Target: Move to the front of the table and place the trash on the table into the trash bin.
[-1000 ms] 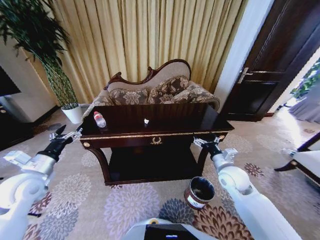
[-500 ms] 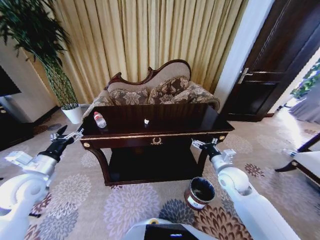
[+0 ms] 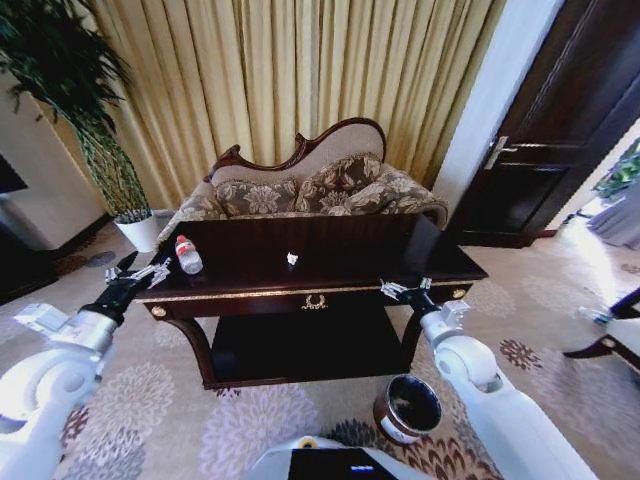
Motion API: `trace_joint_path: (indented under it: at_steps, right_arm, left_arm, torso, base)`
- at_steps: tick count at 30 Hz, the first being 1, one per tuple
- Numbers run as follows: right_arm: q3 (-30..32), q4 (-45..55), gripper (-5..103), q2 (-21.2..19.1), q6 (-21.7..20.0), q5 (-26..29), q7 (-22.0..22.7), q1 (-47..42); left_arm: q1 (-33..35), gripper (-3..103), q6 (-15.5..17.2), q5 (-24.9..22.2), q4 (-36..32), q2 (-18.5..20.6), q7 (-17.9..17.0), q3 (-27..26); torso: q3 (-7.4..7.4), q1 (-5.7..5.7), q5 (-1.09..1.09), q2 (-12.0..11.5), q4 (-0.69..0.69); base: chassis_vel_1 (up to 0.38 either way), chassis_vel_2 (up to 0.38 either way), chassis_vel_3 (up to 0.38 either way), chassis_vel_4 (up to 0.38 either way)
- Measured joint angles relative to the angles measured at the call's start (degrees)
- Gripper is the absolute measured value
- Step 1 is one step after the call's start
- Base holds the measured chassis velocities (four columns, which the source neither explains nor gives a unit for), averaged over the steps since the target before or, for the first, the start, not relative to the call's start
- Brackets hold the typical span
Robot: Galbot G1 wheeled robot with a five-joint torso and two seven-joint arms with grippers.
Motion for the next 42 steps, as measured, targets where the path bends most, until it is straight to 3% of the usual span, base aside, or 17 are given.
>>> trace_joint_path:
  at_steps: [7, 12, 22, 37, 42]
  right_arm:
    - [-0.86, 1.93, 100, -1.17, -0.22, 1.07, 1.08, 0.71]
    - [-3.21, 3.07, 100, -3.56, -1.63, 2.85, 2.65, 1.73]
    - [-12.83, 2.69, 100, -8.18, -3.77, 11.03, 6.50, 10.80]
    - [-25.82, -0.26, 100, -15.08, -4.43, 18.04, 3.82, 22.84]
    - [-30.78, -1.95, 100, -16.79, -5.59, 22.76, 4.08, 30.27]
  left_arm:
    - [0.98, 100, 2.90, 0.00, -1.13, 0.03, -1.71, -1.03]
    - [2.30, 100, 7.18, -0.26, -2.53, 0.95, -5.08, -3.14]
    - [2.76, 100, 8.24, 0.11, -2.91, 1.76, -5.75, -3.62]
    - [3.33, 100, 8.25, 0.96, -4.23, 1.39, -6.33, -2.46]
    - [4.47, 100, 8.23, 1.12, -5.25, 0.91, -6.39, -2.71]
  torso:
    - [0.00, 0.01, -0.01, -0.01, 0.01]
    - [-0.02, -0.04, 0.00, 0.02, 0.00]
    - [-0.01, -0.02, 0.00, 0.01, 0.01]
    - [-0.01, -0.02, 0.00, 0.01, 0.00]
    - [-0.01, -0.02, 0.00, 0.01, 0.01]
  base:
    - [-0.050, 0.042, 0.042, -0.045]
    - [0.000, 0.000, 0.000, 0.000]
    - [0.000, 0.000, 0.000, 0.000]
    - [0.000, 0.000, 0.000, 0.000]
    - [0.000, 0.000, 0.000, 0.000]
